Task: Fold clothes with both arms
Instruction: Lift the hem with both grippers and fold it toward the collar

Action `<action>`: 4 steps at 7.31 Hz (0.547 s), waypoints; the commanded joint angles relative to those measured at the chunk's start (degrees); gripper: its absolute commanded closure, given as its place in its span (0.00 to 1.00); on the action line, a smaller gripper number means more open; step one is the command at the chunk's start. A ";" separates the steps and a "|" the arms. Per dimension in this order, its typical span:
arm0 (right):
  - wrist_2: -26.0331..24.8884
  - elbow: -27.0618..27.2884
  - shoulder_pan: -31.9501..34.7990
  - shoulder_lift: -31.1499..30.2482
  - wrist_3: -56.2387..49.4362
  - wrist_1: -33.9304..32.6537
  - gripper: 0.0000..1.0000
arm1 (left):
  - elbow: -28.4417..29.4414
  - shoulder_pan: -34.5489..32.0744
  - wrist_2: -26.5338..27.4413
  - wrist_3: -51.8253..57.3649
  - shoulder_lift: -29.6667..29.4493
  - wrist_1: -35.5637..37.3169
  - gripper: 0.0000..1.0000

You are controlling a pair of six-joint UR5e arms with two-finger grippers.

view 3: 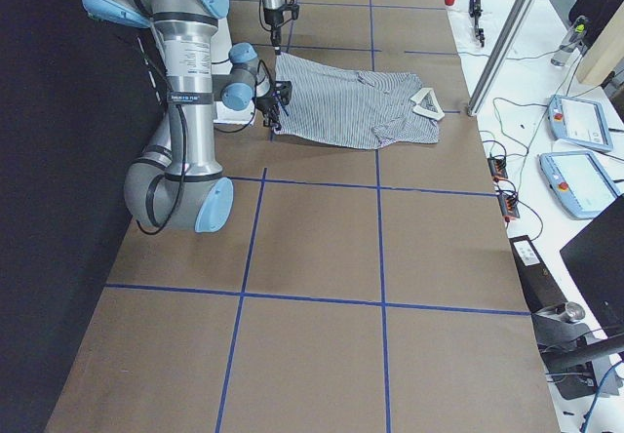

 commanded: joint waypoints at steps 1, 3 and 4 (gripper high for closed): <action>4.02 18.64 -1.47 2.13 -0.06 -18.57 1.00 | -13.28 -3.52 -6.12 0.97 -5.19 17.70 1.00; 7.10 16.89 1.40 10.27 -0.06 -24.26 1.00 | -11.57 -5.22 -7.47 3.24 -8.92 20.05 1.00; 7.28 12.00 5.34 14.67 -1.46 -24.37 1.00 | -8.60 -8.44 -7.13 9.70 -10.05 19.96 1.00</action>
